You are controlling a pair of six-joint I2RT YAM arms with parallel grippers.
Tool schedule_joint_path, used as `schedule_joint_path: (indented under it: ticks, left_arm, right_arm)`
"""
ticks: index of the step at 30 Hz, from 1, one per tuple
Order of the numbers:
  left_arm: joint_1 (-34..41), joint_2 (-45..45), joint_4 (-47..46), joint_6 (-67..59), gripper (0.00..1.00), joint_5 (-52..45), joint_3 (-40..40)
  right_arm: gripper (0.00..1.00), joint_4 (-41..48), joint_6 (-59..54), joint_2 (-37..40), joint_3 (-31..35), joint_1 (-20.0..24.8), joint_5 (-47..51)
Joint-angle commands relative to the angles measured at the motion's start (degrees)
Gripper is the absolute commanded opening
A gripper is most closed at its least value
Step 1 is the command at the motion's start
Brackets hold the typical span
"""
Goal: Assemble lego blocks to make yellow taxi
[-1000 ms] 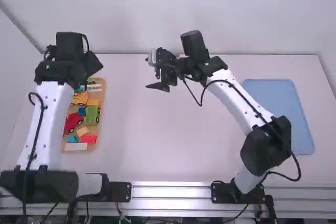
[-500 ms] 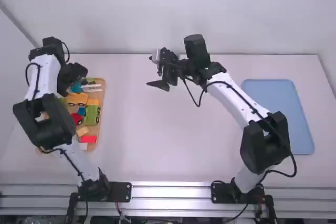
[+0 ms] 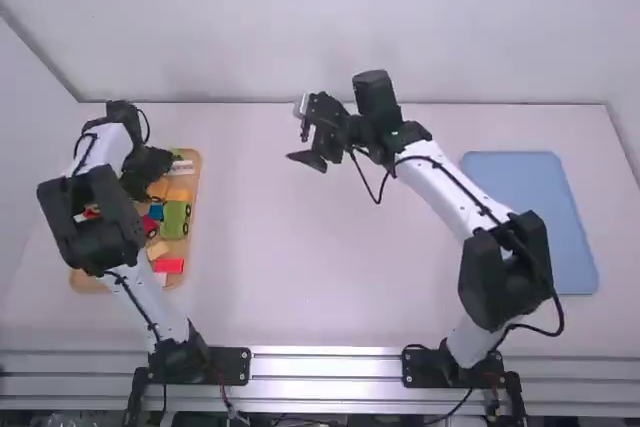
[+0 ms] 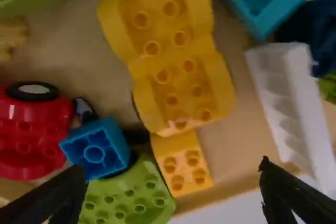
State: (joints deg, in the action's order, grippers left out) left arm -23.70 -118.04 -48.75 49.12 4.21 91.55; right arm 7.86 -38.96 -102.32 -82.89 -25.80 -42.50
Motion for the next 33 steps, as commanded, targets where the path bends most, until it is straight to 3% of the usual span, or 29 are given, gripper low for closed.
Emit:
schedule_joint_path:
  ticks: [1, 9, 17, 33]
  left_arm:
    - [-0.3, -0.9, 1.4, 4.2, 0.83, 2.9, -2.4]
    - [-0.3, -0.9, 9.0, 5.8, 0.72, 3.2, -7.0]
    - [-0.3, -0.9, 10.4, 8.8, 0.8, 5.5, -7.3]
    - [-1.4, -1.2, 12.8, 9.7, 0.84, 4.2, -7.3]
  right_arm:
    - [0.98, 0.0, 0.6, -0.7, 0.2, 0.9, 0.3]
    - [0.98, 0.1, 1.5, -0.7, 0.2, 2.1, 0.3]
    - [0.98, -4.5, 1.5, -0.7, 3.2, 2.2, 0.3]
    - [0.98, -4.9, 1.5, -0.7, 3.9, 2.1, 0.3]
